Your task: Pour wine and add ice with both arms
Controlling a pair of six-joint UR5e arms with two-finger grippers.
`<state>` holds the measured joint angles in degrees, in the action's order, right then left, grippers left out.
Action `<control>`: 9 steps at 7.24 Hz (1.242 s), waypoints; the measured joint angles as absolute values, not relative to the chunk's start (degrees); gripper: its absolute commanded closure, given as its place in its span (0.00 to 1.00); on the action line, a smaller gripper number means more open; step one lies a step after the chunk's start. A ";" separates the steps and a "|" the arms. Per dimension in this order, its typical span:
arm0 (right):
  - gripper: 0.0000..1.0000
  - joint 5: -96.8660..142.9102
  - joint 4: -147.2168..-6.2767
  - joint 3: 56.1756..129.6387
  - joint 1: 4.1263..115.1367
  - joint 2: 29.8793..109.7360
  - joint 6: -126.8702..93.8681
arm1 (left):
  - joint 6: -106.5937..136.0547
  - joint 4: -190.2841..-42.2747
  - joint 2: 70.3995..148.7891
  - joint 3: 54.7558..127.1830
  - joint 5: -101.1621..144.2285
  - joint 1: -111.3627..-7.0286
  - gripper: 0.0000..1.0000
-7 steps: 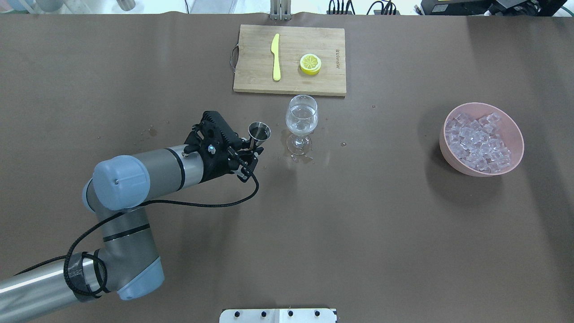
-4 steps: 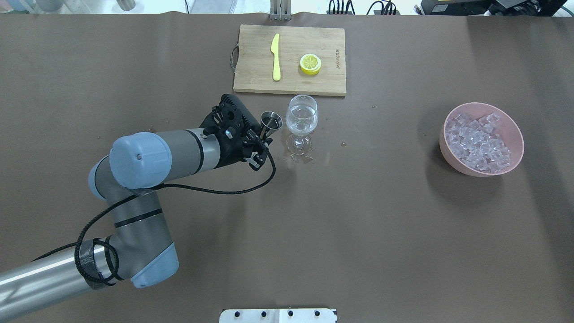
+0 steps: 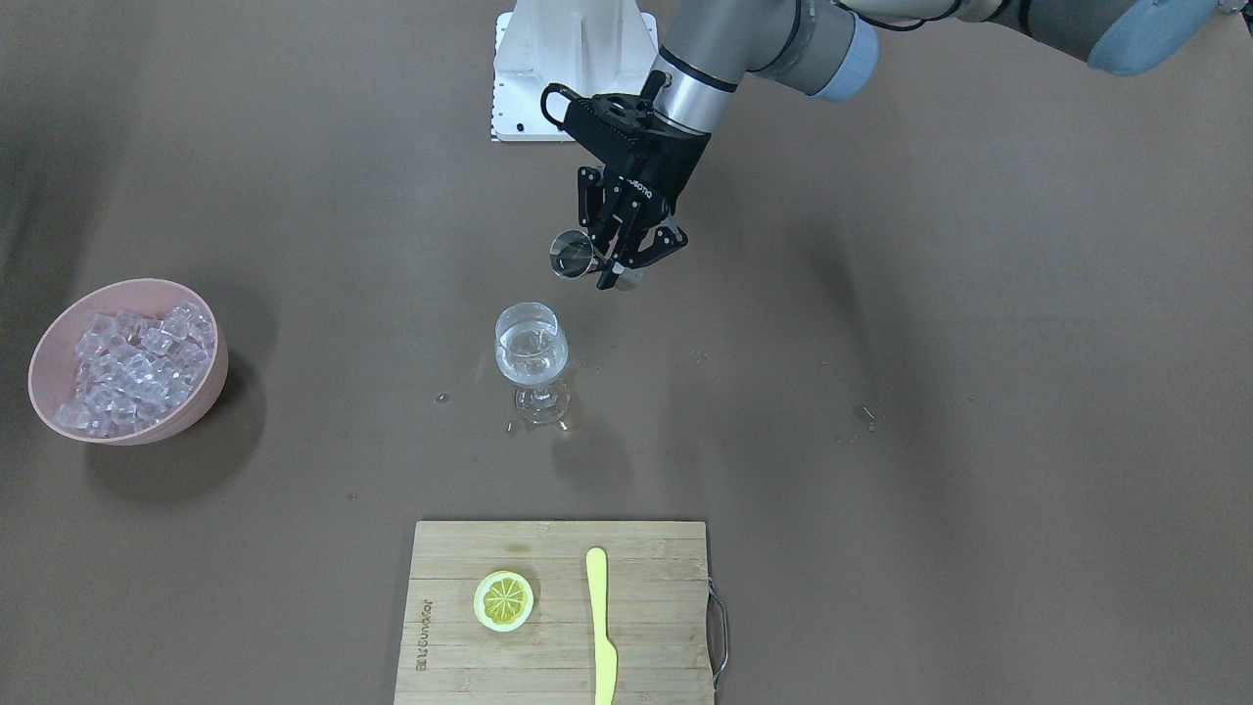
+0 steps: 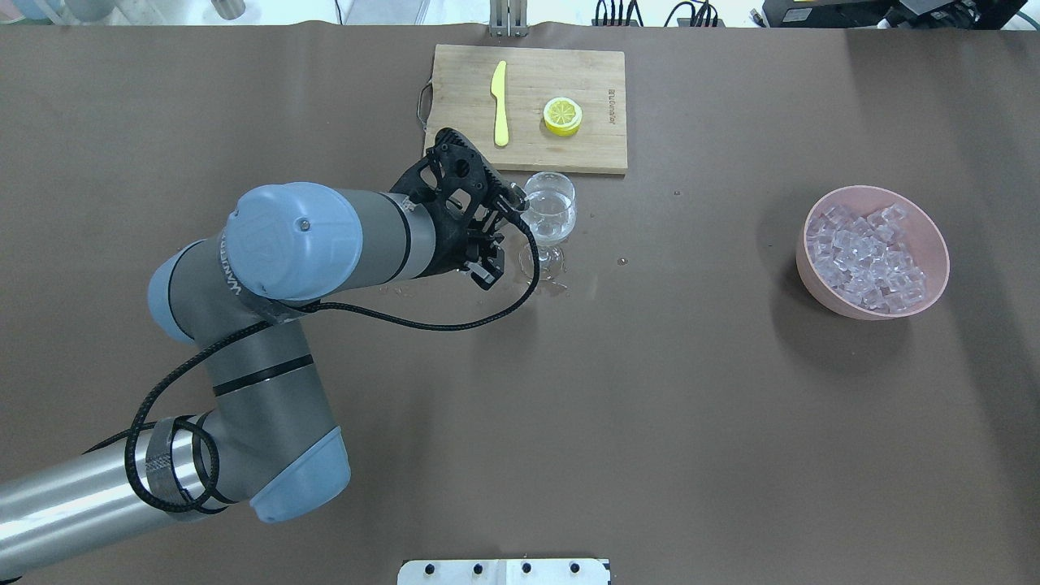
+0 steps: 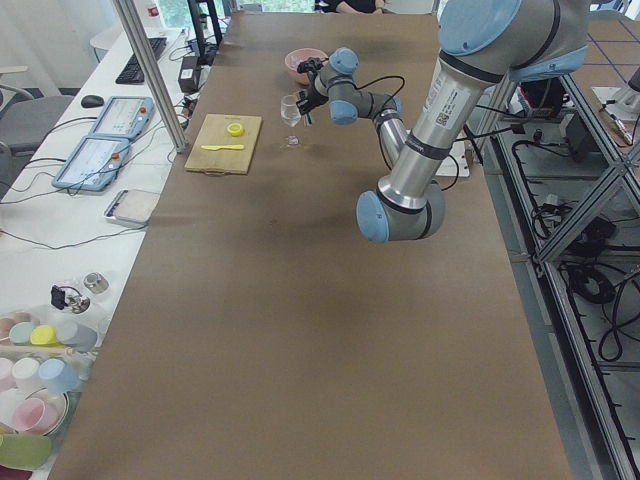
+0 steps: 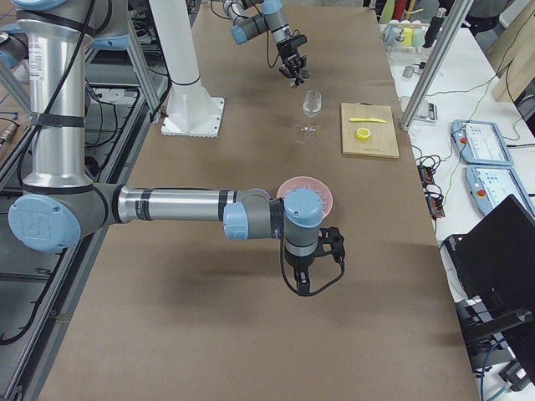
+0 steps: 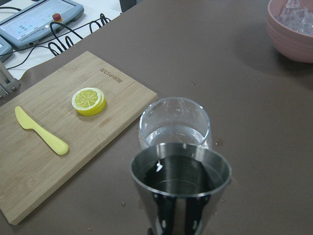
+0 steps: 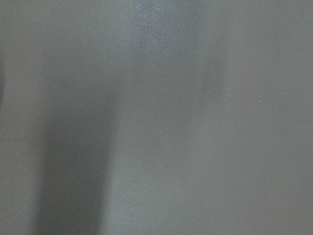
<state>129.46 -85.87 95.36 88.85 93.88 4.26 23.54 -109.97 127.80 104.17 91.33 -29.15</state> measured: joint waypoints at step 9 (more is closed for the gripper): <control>0.00 129.46 -85.89 95.29 88.86 93.87 4.22 | 21.53 -95.74 134.42 101.69 91.14 -29.18 1.00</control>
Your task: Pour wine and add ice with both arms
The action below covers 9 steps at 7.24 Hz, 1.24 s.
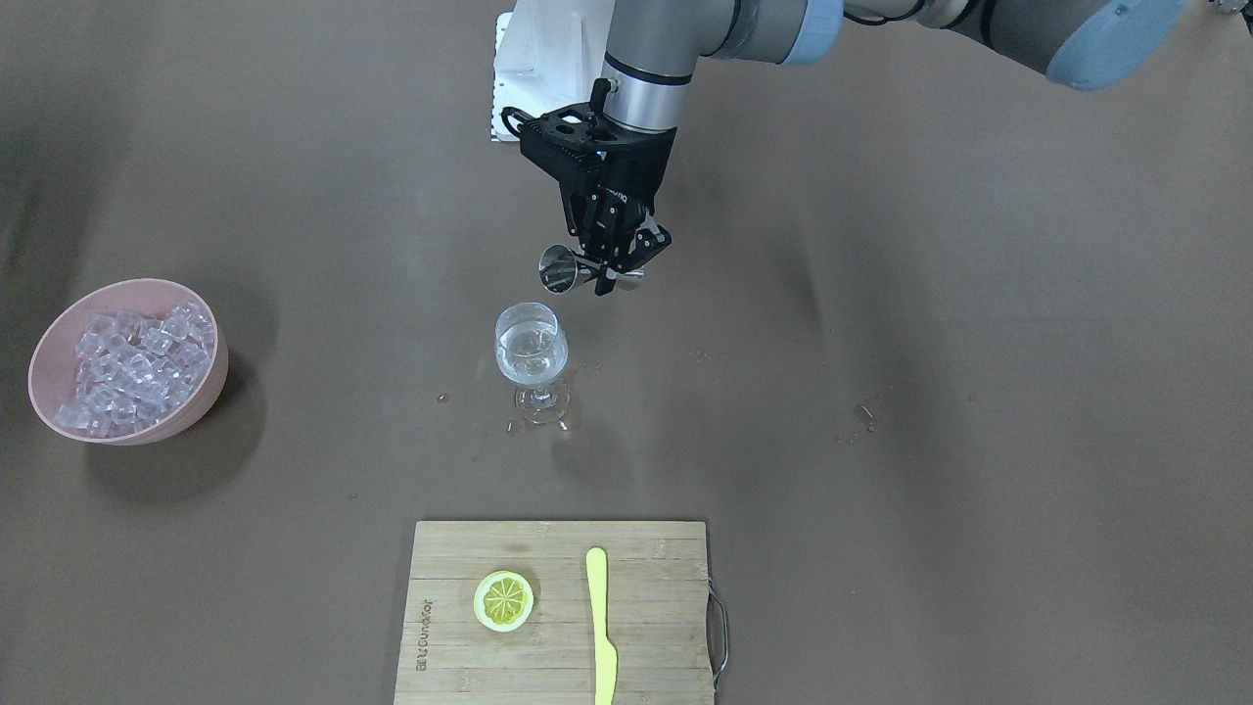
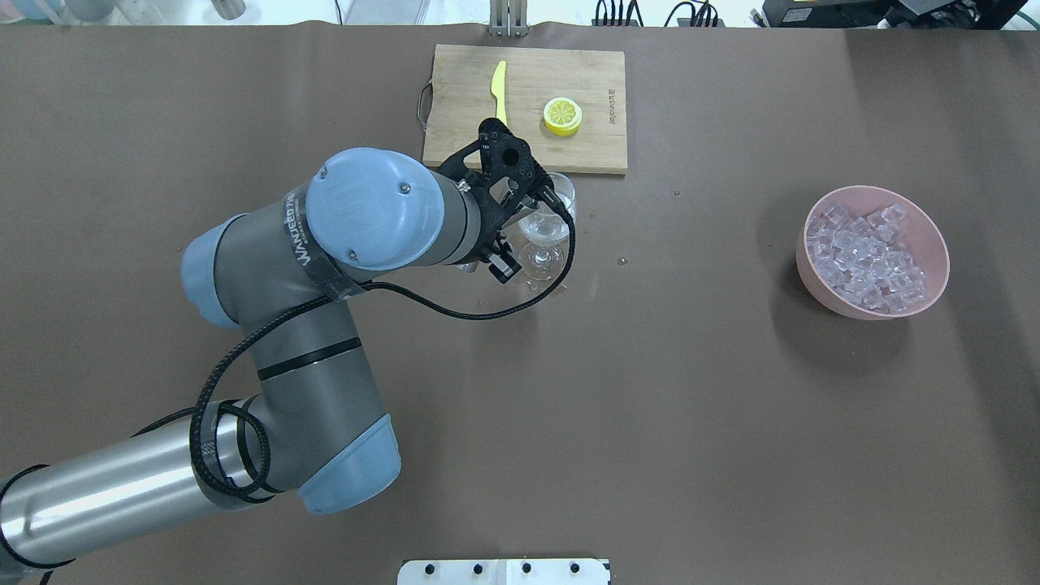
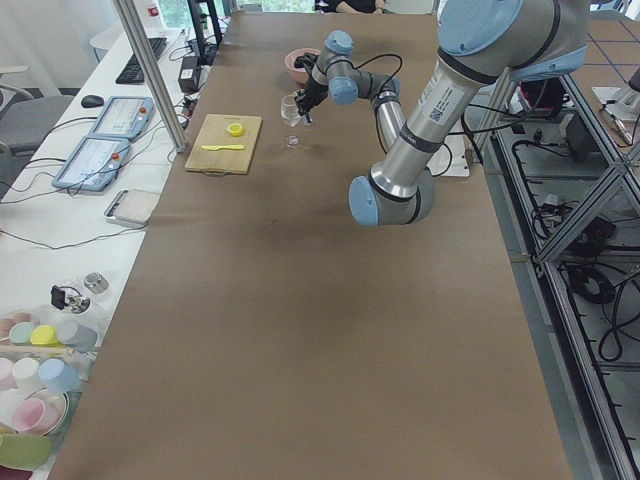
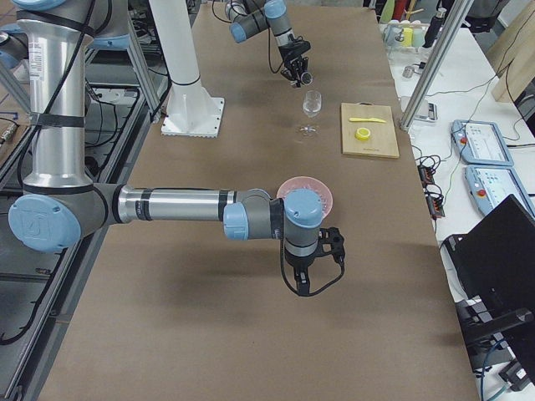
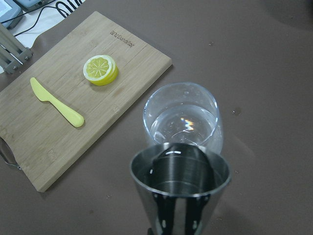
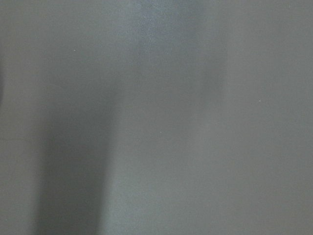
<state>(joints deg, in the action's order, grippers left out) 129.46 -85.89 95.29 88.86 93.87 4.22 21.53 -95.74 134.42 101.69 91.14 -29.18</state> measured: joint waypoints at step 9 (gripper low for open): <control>0.00 129.46 -85.87 95.19 88.86 93.87 4.22 | 19.56 -89.12 139.41 97.63 91.09 -29.26 1.00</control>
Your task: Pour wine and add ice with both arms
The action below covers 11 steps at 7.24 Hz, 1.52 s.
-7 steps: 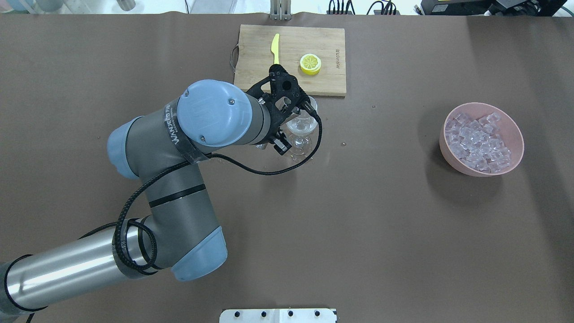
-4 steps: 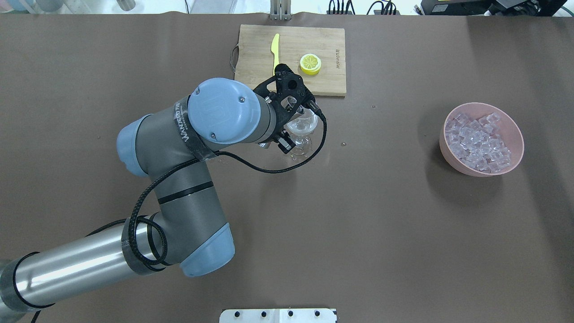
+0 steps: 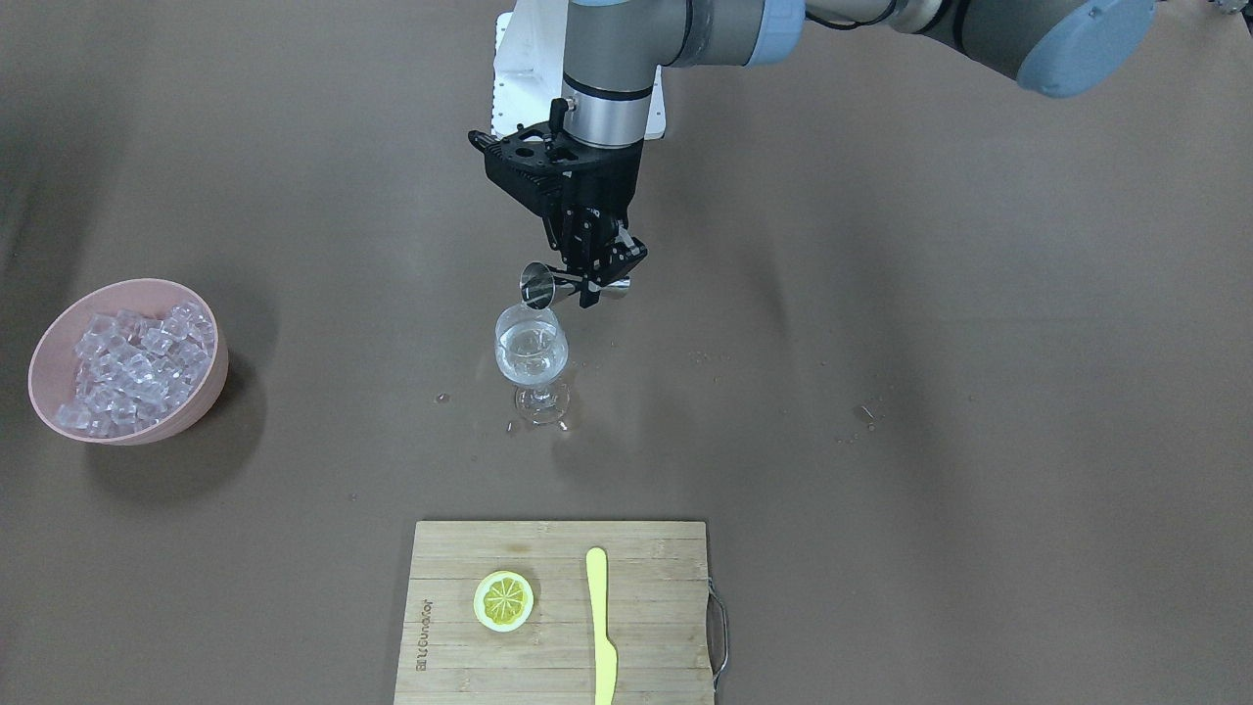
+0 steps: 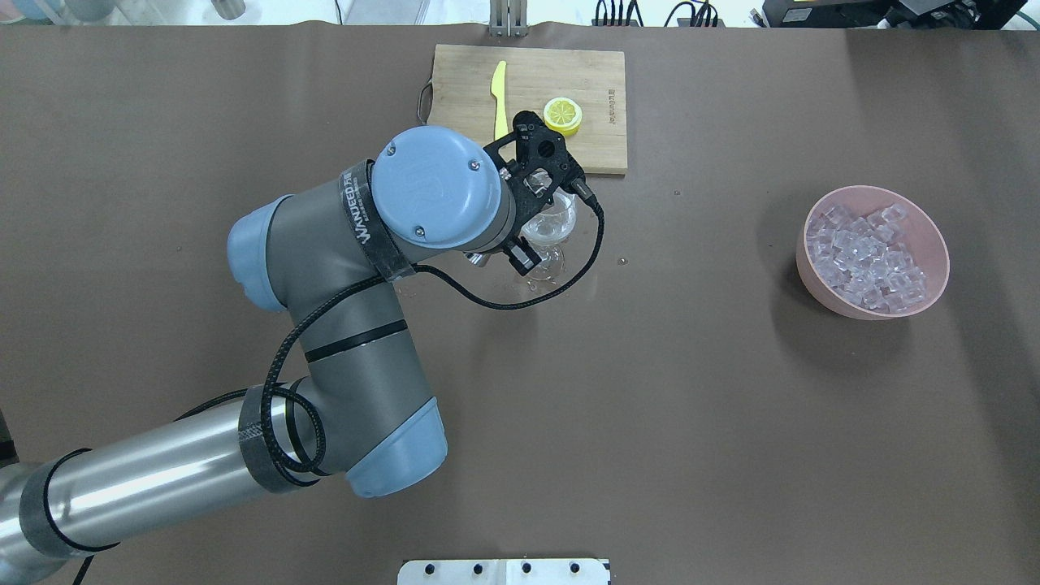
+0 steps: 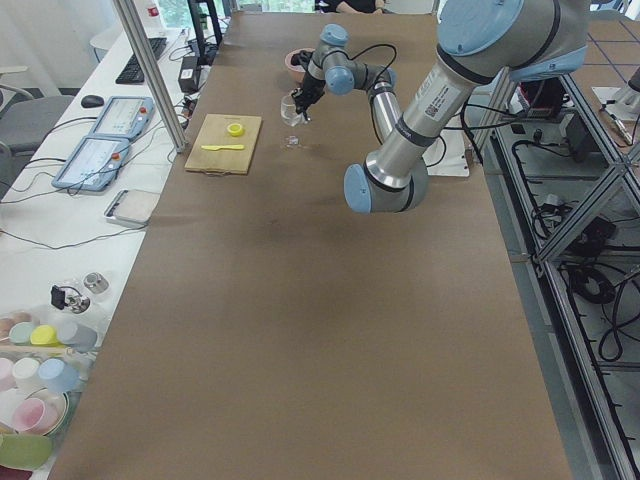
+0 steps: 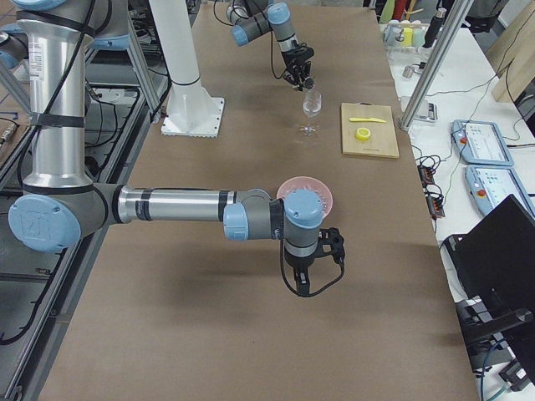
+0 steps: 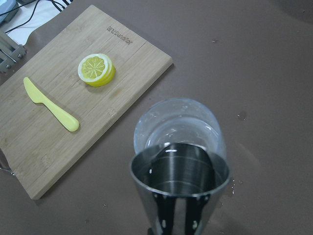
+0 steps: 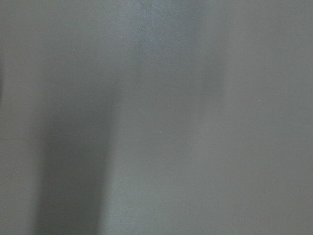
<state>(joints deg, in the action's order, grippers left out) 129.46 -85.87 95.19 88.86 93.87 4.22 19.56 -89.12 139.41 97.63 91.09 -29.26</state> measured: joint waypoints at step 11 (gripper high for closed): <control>0.00 129.46 -85.87 95.18 88.86 93.87 4.22 | 14.83 -76.92 144.85 95.41 89.12 -29.53 1.00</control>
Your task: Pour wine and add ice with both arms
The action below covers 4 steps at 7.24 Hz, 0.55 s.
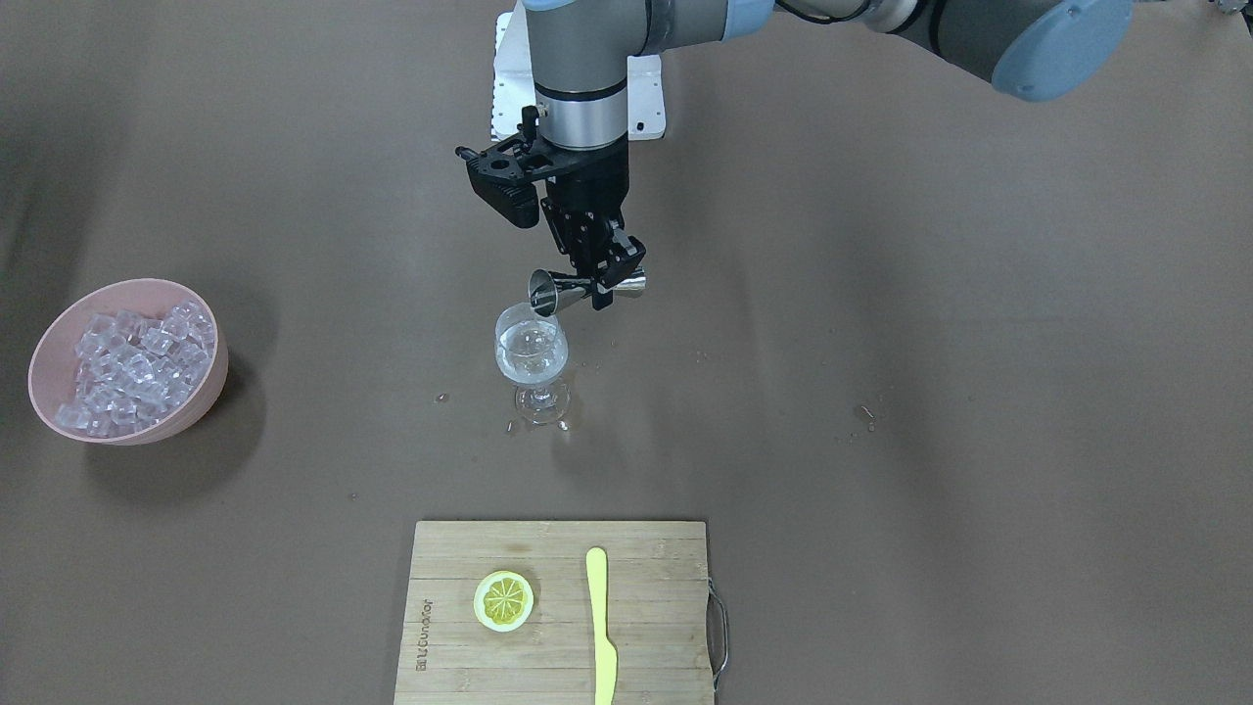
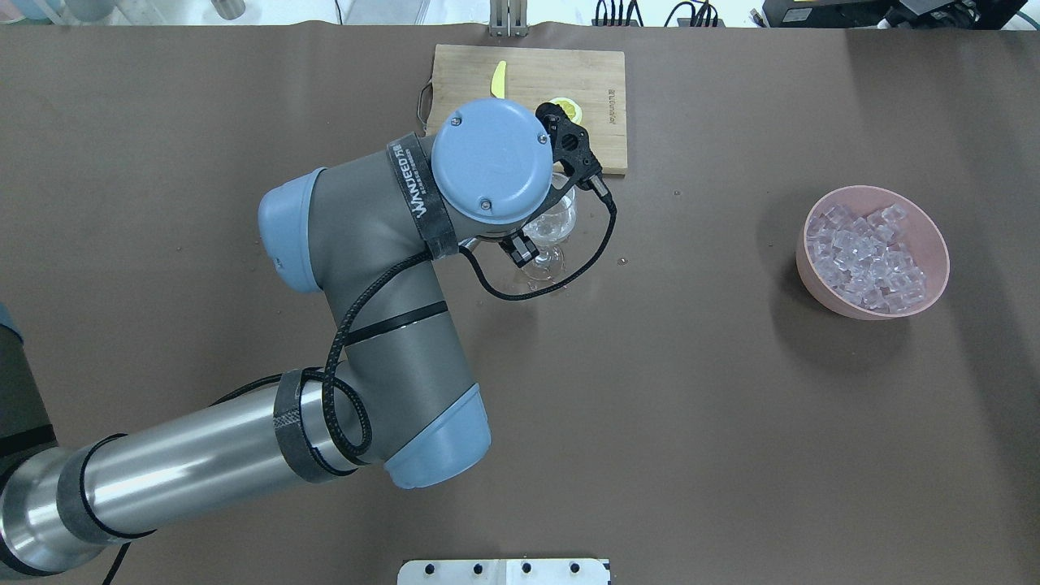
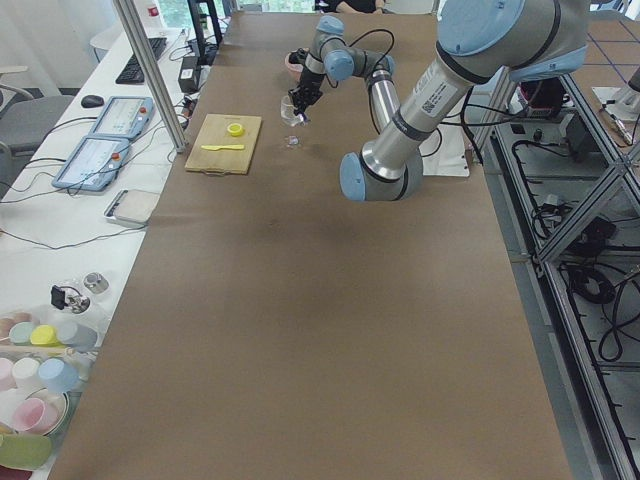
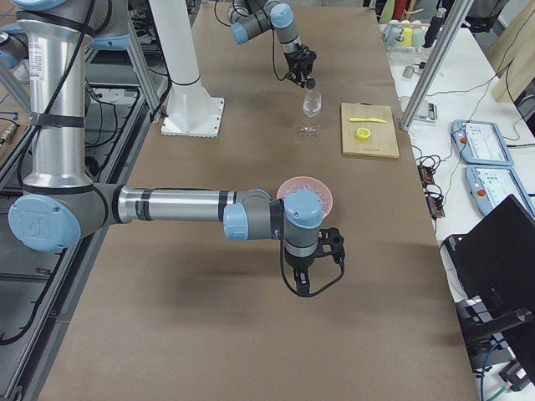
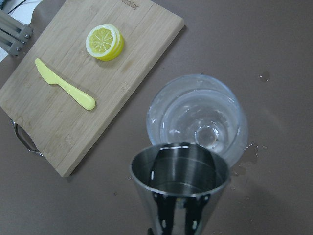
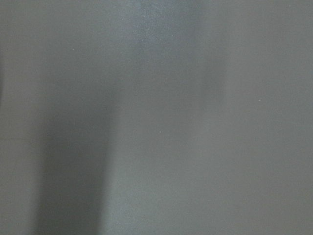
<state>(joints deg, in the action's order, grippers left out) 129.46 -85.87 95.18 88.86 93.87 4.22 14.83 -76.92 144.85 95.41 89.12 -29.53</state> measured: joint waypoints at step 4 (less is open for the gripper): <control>0.00 129.46 -85.91 95.19 88.86 93.87 4.22 | 12.61 -71.49 148.01 93.69 87.11 -29.53 1.00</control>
